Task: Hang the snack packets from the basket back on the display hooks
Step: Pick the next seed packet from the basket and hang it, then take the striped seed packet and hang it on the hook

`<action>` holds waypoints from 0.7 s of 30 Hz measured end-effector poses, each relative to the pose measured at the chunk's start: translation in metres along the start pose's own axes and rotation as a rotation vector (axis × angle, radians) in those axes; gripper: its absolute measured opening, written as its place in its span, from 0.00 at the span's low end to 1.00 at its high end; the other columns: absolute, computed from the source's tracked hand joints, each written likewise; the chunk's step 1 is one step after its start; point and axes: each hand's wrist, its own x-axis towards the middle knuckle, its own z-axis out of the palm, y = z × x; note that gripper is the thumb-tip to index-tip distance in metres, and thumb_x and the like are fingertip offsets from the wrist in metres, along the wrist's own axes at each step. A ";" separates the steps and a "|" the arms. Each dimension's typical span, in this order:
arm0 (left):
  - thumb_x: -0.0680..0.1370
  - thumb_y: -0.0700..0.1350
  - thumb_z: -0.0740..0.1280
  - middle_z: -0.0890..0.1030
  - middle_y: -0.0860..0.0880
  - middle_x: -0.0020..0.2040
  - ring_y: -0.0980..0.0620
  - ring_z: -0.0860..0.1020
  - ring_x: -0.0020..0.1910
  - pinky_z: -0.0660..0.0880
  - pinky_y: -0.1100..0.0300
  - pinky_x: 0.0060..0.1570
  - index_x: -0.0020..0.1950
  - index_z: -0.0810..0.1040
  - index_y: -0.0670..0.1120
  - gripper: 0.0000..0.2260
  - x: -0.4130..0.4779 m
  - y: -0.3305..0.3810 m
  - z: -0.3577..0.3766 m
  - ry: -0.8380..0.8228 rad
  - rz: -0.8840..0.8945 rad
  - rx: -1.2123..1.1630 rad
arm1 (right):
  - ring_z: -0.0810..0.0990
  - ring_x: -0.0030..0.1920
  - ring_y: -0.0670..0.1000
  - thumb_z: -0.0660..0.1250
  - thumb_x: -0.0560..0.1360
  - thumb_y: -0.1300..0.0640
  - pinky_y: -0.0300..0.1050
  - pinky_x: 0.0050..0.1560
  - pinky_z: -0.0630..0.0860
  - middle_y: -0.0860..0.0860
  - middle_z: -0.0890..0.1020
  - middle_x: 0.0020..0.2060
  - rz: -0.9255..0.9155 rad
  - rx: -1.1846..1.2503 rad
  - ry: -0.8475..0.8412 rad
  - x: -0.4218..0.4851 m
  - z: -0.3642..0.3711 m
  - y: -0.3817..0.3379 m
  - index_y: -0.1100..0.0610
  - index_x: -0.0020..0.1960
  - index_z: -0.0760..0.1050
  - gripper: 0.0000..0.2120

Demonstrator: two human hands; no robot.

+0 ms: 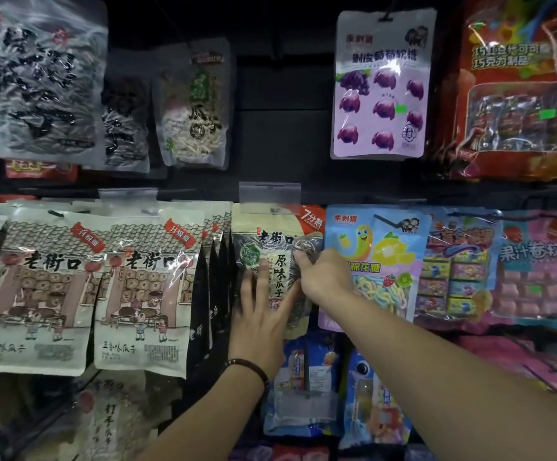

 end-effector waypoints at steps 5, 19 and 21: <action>0.72 0.50 0.76 0.46 0.38 0.84 0.33 0.54 0.80 0.73 0.39 0.69 0.82 0.42 0.62 0.51 -0.010 0.003 -0.007 0.030 0.047 0.043 | 0.79 0.48 0.54 0.69 0.83 0.46 0.45 0.44 0.71 0.54 0.82 0.50 -0.024 -0.049 -0.042 -0.009 -0.011 0.010 0.61 0.56 0.76 0.17; 0.76 0.51 0.67 0.78 0.51 0.56 0.44 0.76 0.55 0.75 0.47 0.49 0.57 0.79 0.52 0.11 -0.169 0.049 -0.075 0.064 0.237 -0.167 | 0.79 0.60 0.56 0.64 0.82 0.46 0.56 0.56 0.80 0.50 0.79 0.60 -0.365 -0.446 -0.280 -0.195 -0.101 0.109 0.50 0.66 0.72 0.15; 0.76 0.50 0.67 0.78 0.50 0.51 0.43 0.75 0.51 0.75 0.46 0.46 0.54 0.78 0.51 0.09 -0.218 0.062 -0.062 -0.010 0.279 -0.221 | 0.79 0.60 0.58 0.65 0.81 0.47 0.55 0.55 0.80 0.51 0.79 0.60 -0.345 -0.464 -0.316 -0.238 -0.100 0.145 0.50 0.64 0.73 0.13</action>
